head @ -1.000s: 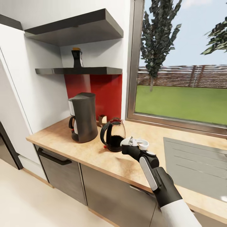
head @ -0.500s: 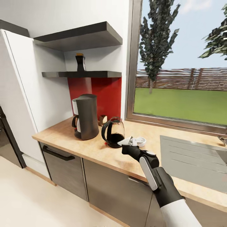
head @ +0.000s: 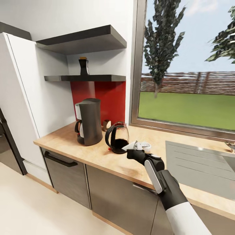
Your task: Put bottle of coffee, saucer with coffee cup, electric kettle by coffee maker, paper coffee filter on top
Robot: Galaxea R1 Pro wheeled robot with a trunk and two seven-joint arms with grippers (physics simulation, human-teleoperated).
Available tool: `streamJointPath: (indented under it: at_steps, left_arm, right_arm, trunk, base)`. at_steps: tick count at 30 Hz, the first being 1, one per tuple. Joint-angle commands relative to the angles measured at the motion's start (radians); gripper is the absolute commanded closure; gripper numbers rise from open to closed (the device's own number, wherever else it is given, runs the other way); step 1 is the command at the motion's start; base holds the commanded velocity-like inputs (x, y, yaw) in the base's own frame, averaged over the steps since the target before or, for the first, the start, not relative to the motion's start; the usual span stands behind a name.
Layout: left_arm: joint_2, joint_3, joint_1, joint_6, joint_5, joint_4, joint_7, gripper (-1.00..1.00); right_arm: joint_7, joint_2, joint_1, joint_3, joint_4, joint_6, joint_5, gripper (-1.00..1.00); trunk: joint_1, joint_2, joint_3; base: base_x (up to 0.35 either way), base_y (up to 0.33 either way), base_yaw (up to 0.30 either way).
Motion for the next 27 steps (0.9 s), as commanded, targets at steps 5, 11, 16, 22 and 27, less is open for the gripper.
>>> streamJointPath:
  at_steps: [5,11,16,22,27]
  left_arm:
    - [-0.002,0.006,0.001,-0.021,0.0,-0.023,0.002,-1.0]
    - [-0.002,0.007,0.001,-0.022,0.0,-0.024,0.001,-1.0]
    - [-0.003,0.007,0.001,-0.022,0.002,-0.024,0.001,-1.0]
    - [-0.003,0.007,0.001,-0.022,0.002,-0.024,0.002,-1.0]
    - [-0.003,0.006,0.001,-0.022,0.001,-0.024,0.002,-1.0]
  right_arm:
    - [0.001,-0.002,0.028,-0.001,-0.019,-0.012,-0.025,1.0]
    - [0.002,-0.002,0.061,-0.001,-0.052,-0.026,-0.041,1.0]
    - [0.001,-0.002,0.089,-0.001,-0.057,-0.027,-0.041,1.0]
    - [0.001,-0.002,0.107,-0.001,-0.057,-0.026,-0.041,1.0]
    - [0.001,-0.002,0.107,-0.001,-0.056,-0.026,-0.041,1.0]
  trunk:
    - [0.0,-0.001,-0.001]
    - [0.0,-0.001,-0.001]
    - [0.0,-0.001,-0.001]
    - [0.0,-0.001,-0.001]
    - [0.0,-0.001,-0.001]
  base:
    - [0.001,0.017,0.0]
    - [0.067,0.21,0.0]
    - [0.028,0.307,0.0]
    - [0.002,0.313,0.0]
    - [0.0,0.313,0.0]
